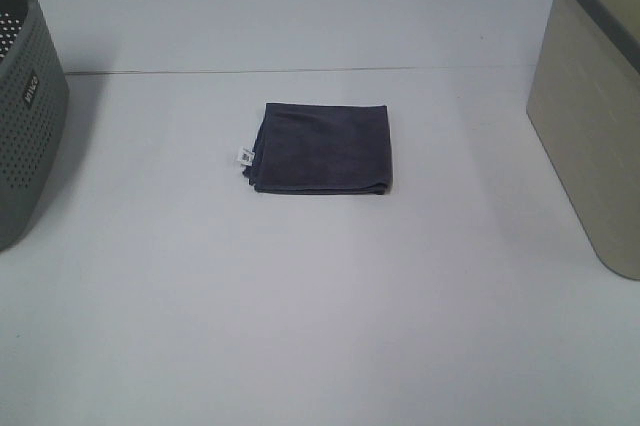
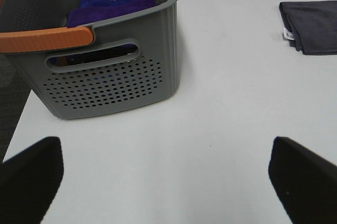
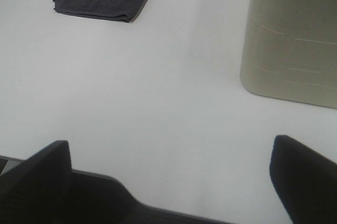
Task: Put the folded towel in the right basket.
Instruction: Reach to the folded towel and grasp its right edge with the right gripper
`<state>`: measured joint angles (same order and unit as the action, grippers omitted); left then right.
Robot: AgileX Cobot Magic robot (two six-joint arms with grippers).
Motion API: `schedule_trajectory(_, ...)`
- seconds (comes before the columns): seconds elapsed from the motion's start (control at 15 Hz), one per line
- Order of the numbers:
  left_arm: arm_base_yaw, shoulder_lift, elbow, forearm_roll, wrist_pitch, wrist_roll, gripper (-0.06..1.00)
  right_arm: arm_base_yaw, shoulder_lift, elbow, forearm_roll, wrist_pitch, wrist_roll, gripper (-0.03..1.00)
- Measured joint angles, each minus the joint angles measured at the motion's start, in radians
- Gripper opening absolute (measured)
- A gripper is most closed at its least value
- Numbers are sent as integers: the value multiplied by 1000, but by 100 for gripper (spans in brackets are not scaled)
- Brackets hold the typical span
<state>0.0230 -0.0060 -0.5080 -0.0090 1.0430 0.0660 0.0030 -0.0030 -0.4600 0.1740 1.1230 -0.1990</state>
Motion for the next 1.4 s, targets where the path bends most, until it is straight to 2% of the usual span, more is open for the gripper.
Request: schedule_trajectory(1.4, 0, 0, 0, 0, 0, 0, 99, 0, 0, 0, -18, 0, 0, 98)
